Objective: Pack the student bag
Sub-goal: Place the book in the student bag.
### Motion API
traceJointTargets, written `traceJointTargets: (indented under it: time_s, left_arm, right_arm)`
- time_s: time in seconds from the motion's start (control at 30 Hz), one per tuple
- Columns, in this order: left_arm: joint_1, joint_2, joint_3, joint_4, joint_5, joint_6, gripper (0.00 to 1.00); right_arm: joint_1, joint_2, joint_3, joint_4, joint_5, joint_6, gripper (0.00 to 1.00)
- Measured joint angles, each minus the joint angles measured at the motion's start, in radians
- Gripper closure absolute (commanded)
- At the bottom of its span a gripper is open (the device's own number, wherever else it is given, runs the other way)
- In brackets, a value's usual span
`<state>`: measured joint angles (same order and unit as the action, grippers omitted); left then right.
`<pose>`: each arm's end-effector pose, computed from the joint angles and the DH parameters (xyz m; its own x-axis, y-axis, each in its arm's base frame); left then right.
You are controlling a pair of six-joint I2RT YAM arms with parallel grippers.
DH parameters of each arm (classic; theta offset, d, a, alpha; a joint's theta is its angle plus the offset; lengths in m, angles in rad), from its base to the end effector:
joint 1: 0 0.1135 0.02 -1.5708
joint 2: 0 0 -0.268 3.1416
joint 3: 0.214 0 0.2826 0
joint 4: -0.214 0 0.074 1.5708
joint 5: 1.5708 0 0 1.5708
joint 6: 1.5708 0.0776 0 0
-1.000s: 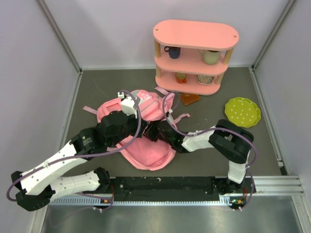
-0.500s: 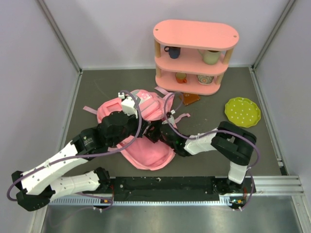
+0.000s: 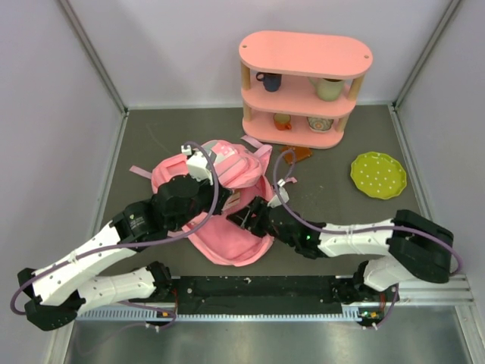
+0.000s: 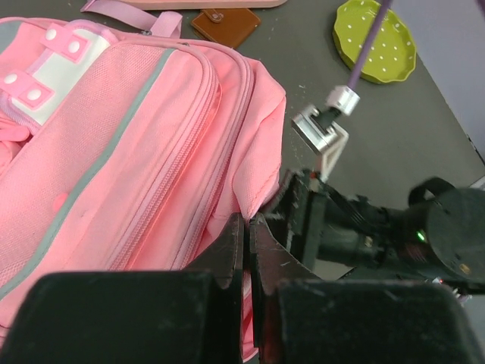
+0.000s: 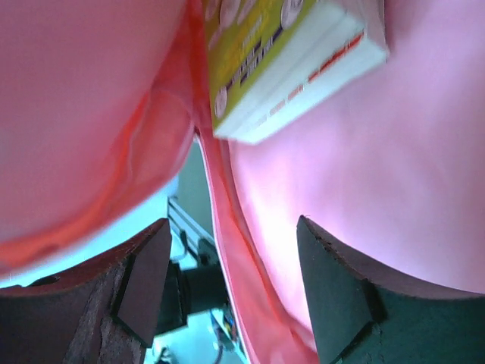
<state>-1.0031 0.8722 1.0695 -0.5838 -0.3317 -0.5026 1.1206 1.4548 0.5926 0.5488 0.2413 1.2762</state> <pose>0.1521 -0.1914 0.3762 -0.4835 -0.0889 -0.8708 0.4589 0.8215 -0.3386 0.1718 0.3128 0.1630 -0.7809 0.5196 -0.3467 -0.0967 0.4477 0.8889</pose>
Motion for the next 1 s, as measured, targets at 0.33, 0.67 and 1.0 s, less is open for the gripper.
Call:
traceJointTargets:
  time_s: [0.33,0.67,1.0]
  left_arm:
    - [0.0,-0.017,-0.032,0.002,-0.002,-0.027,1.0]
    - [0.0,-0.028,-0.036,0.002,-0.003,-0.032,1.0]
    - [0.0,-0.032,-0.052,0.003,0.006,-0.049,1.0]
  right_arm:
    - [0.16,-0.332,-0.057,-0.36,0.222,-0.057,0.34]
    - [0.16,-0.502,-0.071,-0.722,0.428,-0.071,0.34]
    - [0.16,-0.262,0.163,-0.867,0.425,-0.204,0.34]
